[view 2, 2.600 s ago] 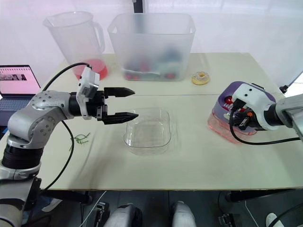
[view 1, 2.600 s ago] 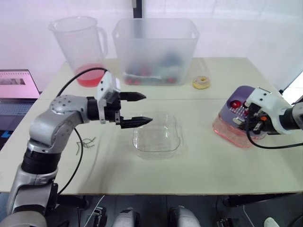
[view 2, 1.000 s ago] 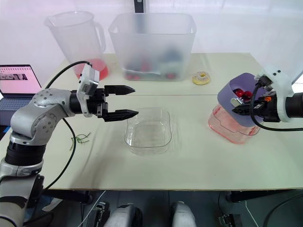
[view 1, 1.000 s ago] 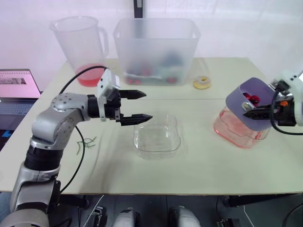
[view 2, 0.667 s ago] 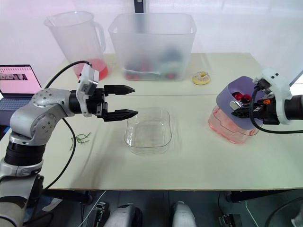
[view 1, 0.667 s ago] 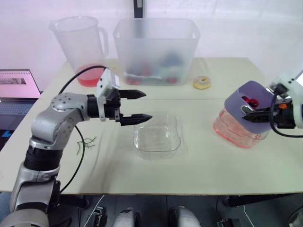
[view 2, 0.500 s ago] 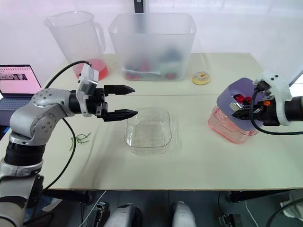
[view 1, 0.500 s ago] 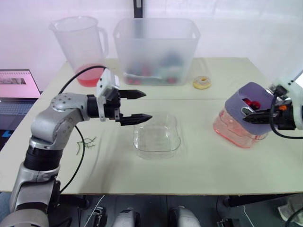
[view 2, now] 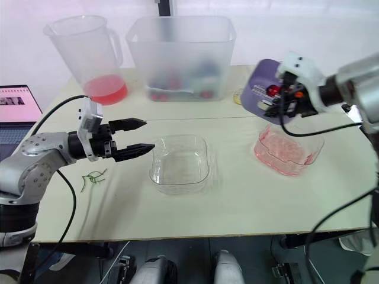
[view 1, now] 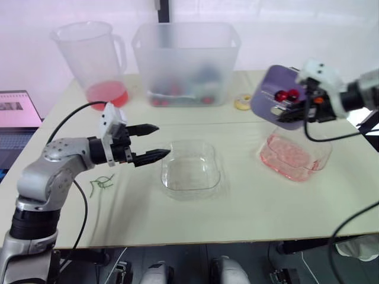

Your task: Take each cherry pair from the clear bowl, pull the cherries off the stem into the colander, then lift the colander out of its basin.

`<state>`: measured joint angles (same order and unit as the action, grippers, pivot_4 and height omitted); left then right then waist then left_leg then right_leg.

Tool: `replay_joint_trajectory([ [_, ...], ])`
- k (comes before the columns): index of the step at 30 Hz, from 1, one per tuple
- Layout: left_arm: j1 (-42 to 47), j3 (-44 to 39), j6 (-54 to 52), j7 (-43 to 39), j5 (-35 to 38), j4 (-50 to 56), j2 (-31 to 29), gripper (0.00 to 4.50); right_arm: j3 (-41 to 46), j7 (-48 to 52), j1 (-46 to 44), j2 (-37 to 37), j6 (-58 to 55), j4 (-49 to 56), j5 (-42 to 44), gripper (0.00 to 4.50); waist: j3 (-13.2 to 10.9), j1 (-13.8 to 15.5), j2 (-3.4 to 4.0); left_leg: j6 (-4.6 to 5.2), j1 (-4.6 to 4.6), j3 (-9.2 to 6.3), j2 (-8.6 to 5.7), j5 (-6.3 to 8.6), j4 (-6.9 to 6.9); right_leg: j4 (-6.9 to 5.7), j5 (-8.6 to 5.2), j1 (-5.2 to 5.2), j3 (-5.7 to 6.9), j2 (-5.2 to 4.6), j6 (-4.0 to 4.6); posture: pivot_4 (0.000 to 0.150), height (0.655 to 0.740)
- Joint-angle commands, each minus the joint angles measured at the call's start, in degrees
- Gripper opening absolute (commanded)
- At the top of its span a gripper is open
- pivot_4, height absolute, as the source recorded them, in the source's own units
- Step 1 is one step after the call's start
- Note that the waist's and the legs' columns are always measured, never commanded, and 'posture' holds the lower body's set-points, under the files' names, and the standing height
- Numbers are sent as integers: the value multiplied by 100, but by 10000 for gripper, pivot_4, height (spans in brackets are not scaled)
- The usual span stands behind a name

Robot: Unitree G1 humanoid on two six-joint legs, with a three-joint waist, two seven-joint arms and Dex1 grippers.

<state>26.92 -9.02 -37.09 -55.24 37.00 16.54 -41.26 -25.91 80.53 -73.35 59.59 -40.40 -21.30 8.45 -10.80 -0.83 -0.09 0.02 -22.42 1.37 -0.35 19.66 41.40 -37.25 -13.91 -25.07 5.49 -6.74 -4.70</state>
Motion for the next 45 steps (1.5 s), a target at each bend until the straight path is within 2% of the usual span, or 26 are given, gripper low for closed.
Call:
replay_joint_trajectory([
  [1,-362,-345,50,348,85,543,-7,45000,-349,316,-616,-710,1103,-1367,-738,2327,0,-1,0,0,-4,4,-1,0,-3,0,0,-4,-1,-3,0,1500,6886],
  [5,-863,-743,-125,733,295,1045,-43,45000,-523,568,-853,-1487,2011,-2576,-1193,2327,-1,48,-2,-1,-13,-4,-2,-1,2,3,0,-4,7,-5,0,1500,6886],
  [9,-1220,-964,-274,1011,489,1455,-66,45000,-515,665,-770,-1965,2558,-3275,-1482,2327,-1,32,-1,-1,-15,-10,-6,0,15,0,0,3,9,-9,1,1500,6886],
  [15,-1470,-1247,-436,1270,778,1761,-204,45000,-436,616,-394,-2275,3118,-3568,-1782,2327,0,-5,0,-3,-9,-11,-2,-1,15,-4,0,4,9,-6,0,1500,6886],
  [21,-1449,-1187,-460,1378,884,1747,-331,45000,-290,364,-179,-2378,3452,-3663,-2017,2327,0,-5,0,-4,-6,-10,-2,0,17,-5,0,7,8,-6,1,1500,6886],
  [23,-1406,-1157,-453,1360,904,1689,-370,45000,-169,466,-189,-2326,3334,-3545,-1986,12652,0,-3,0,-5,-5,-10,-2,0,16,-5,0,7,9,-6,1,1500,6886],
  [26,-1318,-1119,-426,1320,924,1554,-421,45000,59,577,-354,-2187,3104,-3357,-1923,24932,0,3,1,-5,-5,-10,-2,0,16,-4,0,7,8,-6,1,1500,6886],
  [27,-1294,-1113,-418,1307,932,1512,-434,45000,128,605,-406,-2150,3024,-3289,-1913,30463,-1,9,1,-5,-5,-10,-2,0,16,-4,0,7,9,-6,1,1500,6886],
  [30,-1095,-1089,-522,1328,1025,1205,-403,45000,648,870,-854,-1816,2519,-3066,-1596,44198,-6,13,10,-4,-7,-10,-3,0,16,-4,0,7,9,-6,1,1500,6886],
  [35,-970,-979,-354,1000,950,755,-446,45000,1120,1197,-967,-787,1978,-2635,-945,44743,-3,39,5,-5,-8,-12,-5,0,3,8,0,6,11,-6,1,1500,6886],
  [39,-927,-599,136,666,79,-16,-853,45000,1973,1191,-346,134,1825,-2289,-278,44743,-3,27,4,-4,0,-3,-7,0,5,7,0,20,18,-6,1,1500,6886],
  [41,-874,-670,312,414,45,-327,-953,45000,2548,843,231,526,2085,-2137,-102,44743,-4,21,8,-4,2,2,-7,0,4,2,0,16,11,-8,1,1500,6886],
  [45,-906,-509,689,183,-495,-876,-1191,45000,3820,55,2420,1218,2970,-1740,97,44743,-3,33,8,-4,0,11,-3,0,-6,6,0,10,16,-9,0,1500,6886],
])
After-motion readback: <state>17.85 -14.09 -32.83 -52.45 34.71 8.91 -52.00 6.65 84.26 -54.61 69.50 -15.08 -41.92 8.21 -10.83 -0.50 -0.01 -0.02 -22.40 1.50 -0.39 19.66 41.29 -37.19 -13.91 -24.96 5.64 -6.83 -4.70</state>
